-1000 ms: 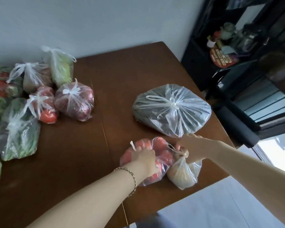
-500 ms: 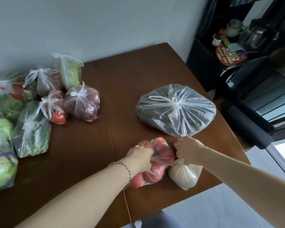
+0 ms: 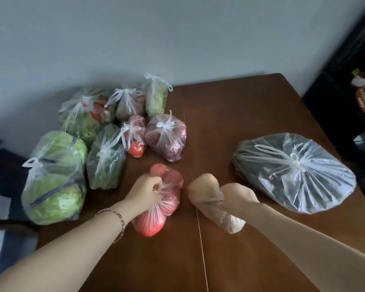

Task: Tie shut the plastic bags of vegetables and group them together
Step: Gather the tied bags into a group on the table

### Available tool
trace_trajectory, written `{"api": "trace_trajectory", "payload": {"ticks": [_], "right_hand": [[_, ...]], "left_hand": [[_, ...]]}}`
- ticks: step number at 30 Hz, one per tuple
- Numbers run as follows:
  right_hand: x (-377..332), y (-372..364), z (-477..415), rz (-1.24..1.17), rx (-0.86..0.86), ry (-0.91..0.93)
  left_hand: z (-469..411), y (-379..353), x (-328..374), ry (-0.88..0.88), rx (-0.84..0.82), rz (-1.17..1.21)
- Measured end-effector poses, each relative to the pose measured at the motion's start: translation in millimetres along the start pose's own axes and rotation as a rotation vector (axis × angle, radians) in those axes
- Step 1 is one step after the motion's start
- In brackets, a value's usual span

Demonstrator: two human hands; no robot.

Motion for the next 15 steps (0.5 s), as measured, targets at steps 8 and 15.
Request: {"api": "trace_trajectory", "payload": {"ticks": [8,15], "right_hand": [[-73,-16,-29,-0.054,0.002,-0.046],[-101,-27,-35,0.040,-0.076,-0.042]], "left_hand": [[-60,51,-57,-0.240,-0.124,-0.206],[-79,60,-85,-0.535,-0.053,-0.420]]}}
Point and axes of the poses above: each hand's wrist, its own z-axis away from the middle knuckle, its own y-axis out of the back of the hand, x = y × z, the point moved 3 cm from there along -z, towards the middle knuckle, and after that the axes turned 9 degrees about -z, right-handed, at the moved point
